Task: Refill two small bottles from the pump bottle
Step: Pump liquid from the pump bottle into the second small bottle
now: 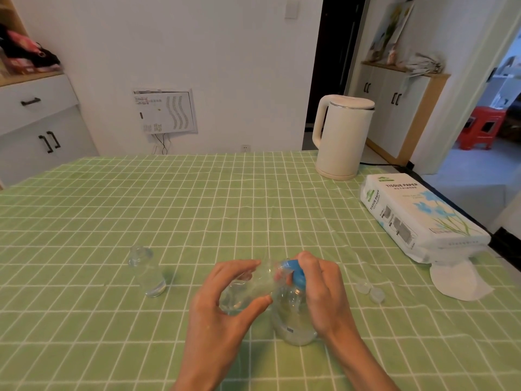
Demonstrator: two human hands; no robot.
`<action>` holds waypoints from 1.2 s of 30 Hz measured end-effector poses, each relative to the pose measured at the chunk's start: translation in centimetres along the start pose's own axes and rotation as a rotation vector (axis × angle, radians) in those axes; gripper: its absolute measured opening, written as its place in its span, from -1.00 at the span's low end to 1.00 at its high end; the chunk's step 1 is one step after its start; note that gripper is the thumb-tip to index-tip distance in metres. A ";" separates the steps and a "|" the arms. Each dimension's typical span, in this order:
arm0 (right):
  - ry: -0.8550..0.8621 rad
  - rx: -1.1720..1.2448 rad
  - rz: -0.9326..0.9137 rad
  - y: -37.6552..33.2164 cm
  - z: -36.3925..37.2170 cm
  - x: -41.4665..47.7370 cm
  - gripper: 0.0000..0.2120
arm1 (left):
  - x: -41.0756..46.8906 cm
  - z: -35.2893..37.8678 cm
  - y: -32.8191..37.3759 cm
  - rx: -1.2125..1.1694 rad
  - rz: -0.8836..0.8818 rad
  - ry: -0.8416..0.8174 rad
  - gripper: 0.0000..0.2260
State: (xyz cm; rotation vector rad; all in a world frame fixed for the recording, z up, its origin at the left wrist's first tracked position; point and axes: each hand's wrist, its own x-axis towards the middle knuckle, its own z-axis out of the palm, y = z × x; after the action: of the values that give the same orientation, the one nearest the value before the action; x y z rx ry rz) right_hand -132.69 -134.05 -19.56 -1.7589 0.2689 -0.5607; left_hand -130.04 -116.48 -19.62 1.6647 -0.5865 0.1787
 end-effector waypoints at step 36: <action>0.024 0.027 -0.012 0.1 0.1 0.1 -0.36 | 0.5 -0.4 0.4 0.040 0.044 -0.016 -0.60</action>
State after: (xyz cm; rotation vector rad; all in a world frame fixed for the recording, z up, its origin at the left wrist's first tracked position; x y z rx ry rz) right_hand -132.57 -133.99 -19.64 -1.7297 0.2670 -0.5916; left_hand -129.76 -116.27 -18.96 1.6942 -0.6355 0.2103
